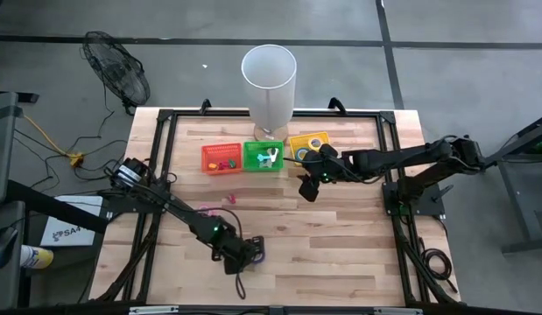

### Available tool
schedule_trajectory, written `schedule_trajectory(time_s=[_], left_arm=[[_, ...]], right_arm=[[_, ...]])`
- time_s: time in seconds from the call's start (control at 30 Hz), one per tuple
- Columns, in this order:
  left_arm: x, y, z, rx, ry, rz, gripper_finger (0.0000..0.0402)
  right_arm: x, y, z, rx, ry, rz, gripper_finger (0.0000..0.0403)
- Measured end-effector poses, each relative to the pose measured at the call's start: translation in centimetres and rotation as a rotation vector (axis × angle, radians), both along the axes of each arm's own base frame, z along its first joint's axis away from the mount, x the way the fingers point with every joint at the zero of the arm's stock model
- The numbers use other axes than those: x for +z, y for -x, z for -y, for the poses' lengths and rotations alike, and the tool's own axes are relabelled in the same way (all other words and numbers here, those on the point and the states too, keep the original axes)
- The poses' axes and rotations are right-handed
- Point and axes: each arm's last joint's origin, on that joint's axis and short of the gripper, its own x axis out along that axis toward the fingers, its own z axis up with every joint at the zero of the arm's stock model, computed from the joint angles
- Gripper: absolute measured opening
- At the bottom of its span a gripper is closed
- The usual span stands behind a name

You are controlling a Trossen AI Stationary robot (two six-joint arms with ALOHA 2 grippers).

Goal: Pick and place Stapler, Stapler remover, tape
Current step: Put the blue tape into the yellow bin

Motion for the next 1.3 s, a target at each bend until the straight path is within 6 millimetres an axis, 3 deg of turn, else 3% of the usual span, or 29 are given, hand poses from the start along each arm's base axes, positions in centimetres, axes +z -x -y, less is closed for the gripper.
schedule_trajectory(time_s=[0.2, 0.43, 0.77, 1.07, 1.3], left_arm=[[0.0, 0.1, 0.0, 0.015, 0.007, -0.012, 0.0033], [0.5, 0.4, -0.5, 0.113, -0.059, 0.014, 0.0033], [3.5, 0.5, -1.4, 0.298, -0.161, 0.199, 0.0033], [6.5, 0.3, -2.6, 0.422, -0.148, 0.366, 0.0033], [5.3, 0.3, -5.5, 0.483, -0.108, 0.354, 0.0033]], right_arm=[[0.0, 0.0, -0.2, 0.006, 0.0, -0.001, 0.0181], [0.0, 0.0, -1.8, 0.041, 0.029, 0.0, 0.0181], [-1.0, -0.4, -5.9, 0.075, 0.18, 0.004, 0.0181], [-5.0, -2.7, -9.6, 0.151, 0.352, -0.01, 0.0181], [-7.9, -3.8, -11.3, 0.132, 0.477, -0.012, 0.0181]])
